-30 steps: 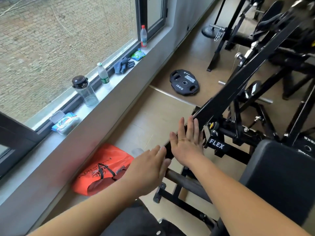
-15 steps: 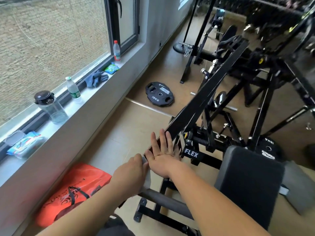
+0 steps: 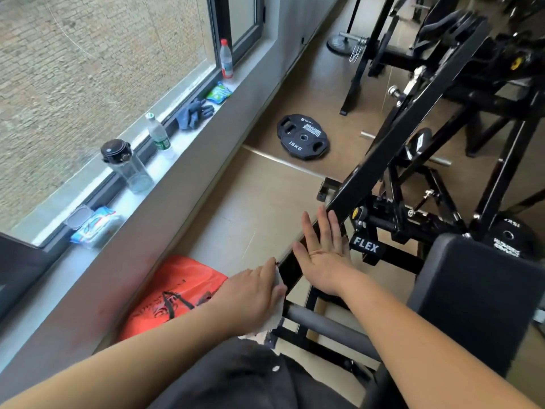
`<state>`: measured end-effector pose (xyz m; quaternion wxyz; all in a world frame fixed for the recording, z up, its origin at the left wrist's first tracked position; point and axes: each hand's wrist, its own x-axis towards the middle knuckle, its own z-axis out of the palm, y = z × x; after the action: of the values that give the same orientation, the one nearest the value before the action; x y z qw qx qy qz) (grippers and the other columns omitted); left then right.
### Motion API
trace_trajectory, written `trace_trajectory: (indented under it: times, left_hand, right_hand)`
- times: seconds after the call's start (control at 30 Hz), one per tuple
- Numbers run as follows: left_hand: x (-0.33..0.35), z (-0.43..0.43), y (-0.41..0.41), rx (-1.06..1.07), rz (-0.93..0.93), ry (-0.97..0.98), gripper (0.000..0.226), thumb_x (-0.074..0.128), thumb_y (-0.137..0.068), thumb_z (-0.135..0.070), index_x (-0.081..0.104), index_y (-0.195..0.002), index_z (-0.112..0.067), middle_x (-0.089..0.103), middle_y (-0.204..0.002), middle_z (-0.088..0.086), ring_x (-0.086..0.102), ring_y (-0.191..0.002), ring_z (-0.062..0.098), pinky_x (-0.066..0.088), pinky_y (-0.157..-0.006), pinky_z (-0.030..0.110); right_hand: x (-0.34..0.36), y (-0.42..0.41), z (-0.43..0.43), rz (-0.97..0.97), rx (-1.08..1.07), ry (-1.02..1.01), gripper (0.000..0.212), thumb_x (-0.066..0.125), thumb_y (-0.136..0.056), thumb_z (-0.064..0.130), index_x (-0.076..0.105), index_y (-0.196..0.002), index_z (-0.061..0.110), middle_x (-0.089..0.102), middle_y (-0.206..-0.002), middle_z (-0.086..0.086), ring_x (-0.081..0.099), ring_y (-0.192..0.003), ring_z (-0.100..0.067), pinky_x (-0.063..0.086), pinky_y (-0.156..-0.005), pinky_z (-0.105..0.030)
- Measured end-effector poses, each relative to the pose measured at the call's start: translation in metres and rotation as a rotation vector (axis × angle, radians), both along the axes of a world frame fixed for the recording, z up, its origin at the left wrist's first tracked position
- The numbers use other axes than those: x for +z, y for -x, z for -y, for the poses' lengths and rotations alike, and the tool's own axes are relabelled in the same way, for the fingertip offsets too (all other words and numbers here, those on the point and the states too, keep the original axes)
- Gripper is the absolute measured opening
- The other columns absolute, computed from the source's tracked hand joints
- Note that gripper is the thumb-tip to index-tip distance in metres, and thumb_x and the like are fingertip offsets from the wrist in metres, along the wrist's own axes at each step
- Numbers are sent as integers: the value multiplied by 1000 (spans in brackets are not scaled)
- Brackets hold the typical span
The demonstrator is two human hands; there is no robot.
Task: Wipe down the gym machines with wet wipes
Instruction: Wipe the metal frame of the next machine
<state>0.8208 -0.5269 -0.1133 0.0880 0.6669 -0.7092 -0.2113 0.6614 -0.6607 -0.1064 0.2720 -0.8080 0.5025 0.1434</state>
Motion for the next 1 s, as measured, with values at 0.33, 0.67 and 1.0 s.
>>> trace_trajectory:
  times: [0.33, 0.67, 1.0]
  left_hand:
    - [-34, -36, 24, 24, 195, 307, 57, 37, -107, -27, 36, -153, 7, 37, -159, 27, 41, -146, 39, 42, -113, 51]
    - [-31, -36, 103, 2, 2, 395, 24, 70, -90, -15, 71, -114, -14, 73, -121, 0, 64, -118, 22, 45, -107, 40]
    - [-15, -14, 226, -374, 108, 330, 35, 32, -99, -32, 59, -116, -18, 63, -92, 1, 57, -78, 27, 37, -67, 39]
  right_hand:
    - [-3, 4, -2, 93, 5, 24, 69, 18, -107, 58, -27, -156, 42, -54, -152, 13, -55, -135, -7, -19, -121, -51]
    - [9, 114, -79, 263, -300, 66, 44, 30, -109, 50, 69, -108, 29, 70, -107, 7, 65, -99, -15, 55, -88, -39]
    - [-1, 215, -122, 493, -960, -89, 63, 26, -107, 58, 64, -136, 16, 70, -127, -5, 63, -122, -21, 48, -100, -33]
